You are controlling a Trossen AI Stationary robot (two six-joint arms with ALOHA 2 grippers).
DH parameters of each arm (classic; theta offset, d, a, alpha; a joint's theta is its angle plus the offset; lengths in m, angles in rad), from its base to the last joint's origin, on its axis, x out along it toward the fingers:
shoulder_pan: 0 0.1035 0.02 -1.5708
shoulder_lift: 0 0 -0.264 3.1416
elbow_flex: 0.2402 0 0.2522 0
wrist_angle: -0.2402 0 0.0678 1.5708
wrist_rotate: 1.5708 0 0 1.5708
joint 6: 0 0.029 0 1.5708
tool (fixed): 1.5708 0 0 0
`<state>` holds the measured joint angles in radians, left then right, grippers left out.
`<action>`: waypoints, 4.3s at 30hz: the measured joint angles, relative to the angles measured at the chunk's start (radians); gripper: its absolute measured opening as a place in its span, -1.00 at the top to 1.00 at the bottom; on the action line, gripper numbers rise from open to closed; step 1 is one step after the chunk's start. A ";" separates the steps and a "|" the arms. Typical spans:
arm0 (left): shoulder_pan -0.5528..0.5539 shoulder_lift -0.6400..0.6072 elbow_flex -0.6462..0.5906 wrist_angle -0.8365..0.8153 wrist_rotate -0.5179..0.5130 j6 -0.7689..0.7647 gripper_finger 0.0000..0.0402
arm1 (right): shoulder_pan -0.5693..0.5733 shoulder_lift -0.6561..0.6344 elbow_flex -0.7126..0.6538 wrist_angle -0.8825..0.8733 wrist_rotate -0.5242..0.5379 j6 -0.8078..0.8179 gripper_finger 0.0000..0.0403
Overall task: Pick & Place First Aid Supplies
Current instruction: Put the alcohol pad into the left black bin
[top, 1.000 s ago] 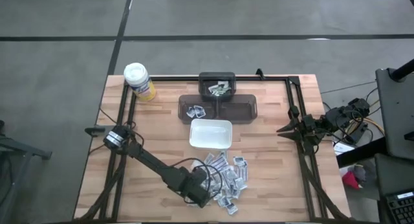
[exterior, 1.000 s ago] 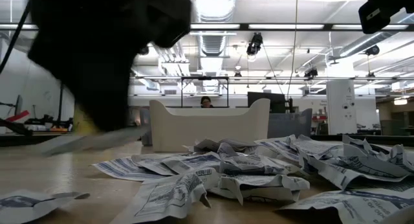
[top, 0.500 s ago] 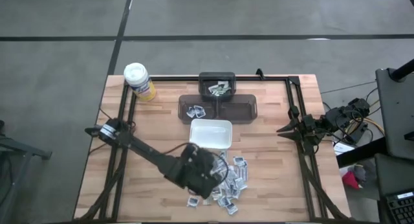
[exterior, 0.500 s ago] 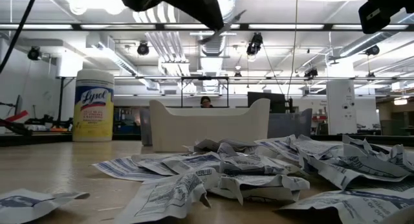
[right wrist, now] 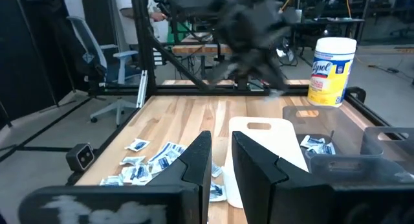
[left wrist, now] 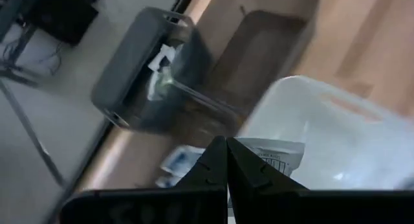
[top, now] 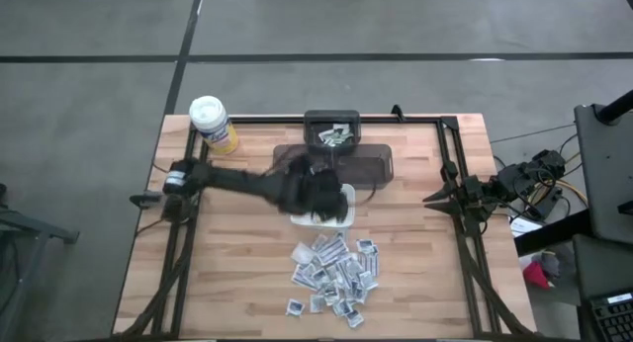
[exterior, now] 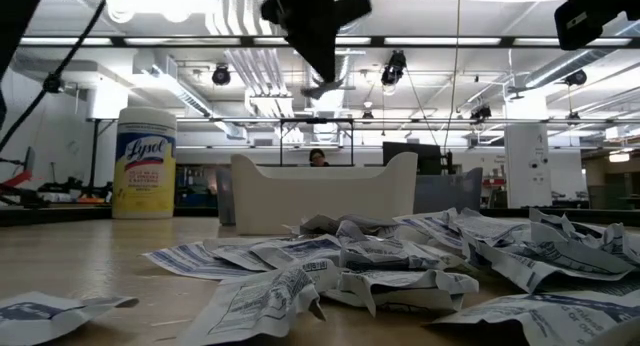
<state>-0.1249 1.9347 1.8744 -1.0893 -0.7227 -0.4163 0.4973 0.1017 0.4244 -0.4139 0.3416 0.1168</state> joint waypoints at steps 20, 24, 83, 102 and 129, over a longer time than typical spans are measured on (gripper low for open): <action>0.509 0.006 -0.108 0.069 0.550 0.626 1.00 | 0.000 0.000 0.000 0.000 0.000 -0.006 0.71; 0.521 0.007 -0.191 0.122 0.550 0.677 1.00 | 0.000 0.000 0.000 0.000 0.000 -0.006 0.71; 0.490 0.007 -0.104 -0.080 0.621 0.444 0.16 | 0.000 0.000 0.000 0.001 0.000 0.007 0.71; 0.117 -0.034 -0.040 -0.227 0.841 -0.245 0.16 | 0.000 0.000 0.000 0.001 0.000 0.006 0.71; -0.446 0.069 -0.048 0.204 0.513 -0.911 0.17 | 0.000 0.000 0.000 0.000 0.000 0.007 0.71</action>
<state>-0.5714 2.0032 1.8267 -0.8851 -0.2102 -1.3274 0.4969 0.1013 0.4244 -0.4134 0.3416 0.1234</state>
